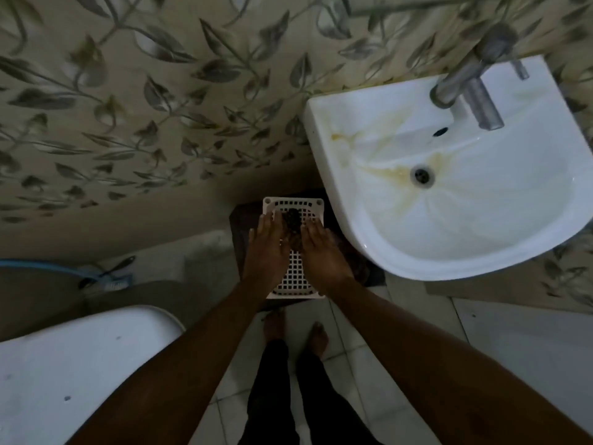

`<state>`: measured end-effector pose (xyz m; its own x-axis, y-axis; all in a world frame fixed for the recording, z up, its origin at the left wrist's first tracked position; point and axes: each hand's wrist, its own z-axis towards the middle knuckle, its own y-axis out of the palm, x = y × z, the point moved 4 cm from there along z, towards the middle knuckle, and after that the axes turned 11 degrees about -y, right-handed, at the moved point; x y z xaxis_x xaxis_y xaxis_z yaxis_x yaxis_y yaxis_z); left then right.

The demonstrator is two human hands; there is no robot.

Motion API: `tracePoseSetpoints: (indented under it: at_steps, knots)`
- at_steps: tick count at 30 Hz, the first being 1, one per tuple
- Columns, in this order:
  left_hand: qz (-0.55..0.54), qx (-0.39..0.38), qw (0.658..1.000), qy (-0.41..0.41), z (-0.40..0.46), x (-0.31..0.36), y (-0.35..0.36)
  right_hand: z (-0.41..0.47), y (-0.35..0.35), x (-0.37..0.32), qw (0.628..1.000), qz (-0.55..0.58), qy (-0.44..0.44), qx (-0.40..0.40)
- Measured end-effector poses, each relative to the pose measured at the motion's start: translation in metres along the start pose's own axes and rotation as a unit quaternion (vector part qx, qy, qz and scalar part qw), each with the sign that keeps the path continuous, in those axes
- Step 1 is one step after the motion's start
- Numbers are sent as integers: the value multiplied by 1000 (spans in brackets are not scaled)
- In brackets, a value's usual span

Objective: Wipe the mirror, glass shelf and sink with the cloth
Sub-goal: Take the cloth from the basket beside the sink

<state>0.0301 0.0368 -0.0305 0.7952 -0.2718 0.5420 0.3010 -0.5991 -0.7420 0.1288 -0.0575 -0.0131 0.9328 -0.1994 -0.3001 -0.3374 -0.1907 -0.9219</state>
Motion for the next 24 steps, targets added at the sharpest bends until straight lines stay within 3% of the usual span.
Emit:
tracePoseSetpoints:
  at_steps: [3,8,11,17,24]
  knots:
    - [-26,-28,999,-10,18,-13,12,23,21,8,995,83,21,-52]
    - [-74,-35,995,-57,40,-42,31,70,51,35,968,181,167,-48]
    - [-64,-45,995,-65,41,-54,46,86,68,39,948,259,186,-7]
    - [-47,-54,997,-27,48,-55,59,99,88,46,954,130,264,-56]
    - [-13,-37,999,7,64,-38,57,109,91,56,923,176,343,0]
